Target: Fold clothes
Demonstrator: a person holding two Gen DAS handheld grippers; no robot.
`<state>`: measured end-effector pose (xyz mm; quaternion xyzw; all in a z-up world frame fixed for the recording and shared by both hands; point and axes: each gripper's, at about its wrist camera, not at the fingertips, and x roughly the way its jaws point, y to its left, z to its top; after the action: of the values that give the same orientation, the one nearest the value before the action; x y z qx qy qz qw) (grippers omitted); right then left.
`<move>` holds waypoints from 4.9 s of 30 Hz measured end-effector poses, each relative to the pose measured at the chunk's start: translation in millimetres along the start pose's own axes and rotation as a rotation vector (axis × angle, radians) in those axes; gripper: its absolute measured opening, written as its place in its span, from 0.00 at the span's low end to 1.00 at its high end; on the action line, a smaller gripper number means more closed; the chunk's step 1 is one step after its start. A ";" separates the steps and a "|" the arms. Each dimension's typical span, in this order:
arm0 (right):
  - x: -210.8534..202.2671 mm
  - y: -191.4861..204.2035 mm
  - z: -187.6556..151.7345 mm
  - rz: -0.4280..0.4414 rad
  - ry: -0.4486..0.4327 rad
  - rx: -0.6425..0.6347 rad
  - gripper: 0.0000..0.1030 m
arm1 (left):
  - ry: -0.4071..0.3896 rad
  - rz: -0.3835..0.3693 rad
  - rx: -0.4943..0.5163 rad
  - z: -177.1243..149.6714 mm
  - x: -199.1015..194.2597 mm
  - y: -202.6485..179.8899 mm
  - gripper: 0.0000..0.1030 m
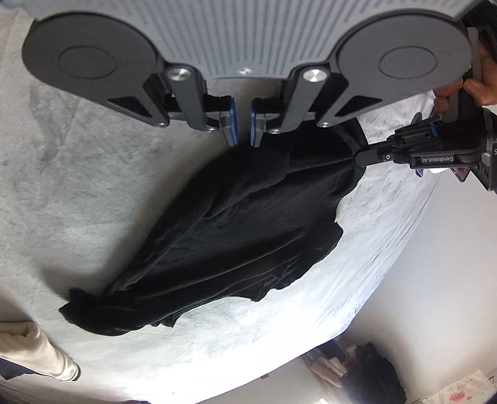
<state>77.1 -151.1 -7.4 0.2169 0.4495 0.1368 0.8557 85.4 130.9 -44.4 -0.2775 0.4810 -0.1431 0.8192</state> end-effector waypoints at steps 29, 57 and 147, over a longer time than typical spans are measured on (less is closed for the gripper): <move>31.5 3.6 -16.2 0.031 0.069 0.035 0.45 | 0.162 0.011 -0.007 -43.9 -12.5 39.2 0.39; 33.7 16.9 -23.3 0.002 0.102 -0.007 0.45 | -0.195 -0.214 -0.092 16.5 -80.3 21.3 0.03; 44.5 -64.4 73.9 -0.212 0.003 -0.074 0.06 | -0.138 0.066 -0.164 10.1 -13.0 94.2 0.04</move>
<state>165.7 -206.4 -33.8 0.1364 0.4659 0.0623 0.8720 84.6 216.5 -87.1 -0.3368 0.4424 -0.0569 0.8293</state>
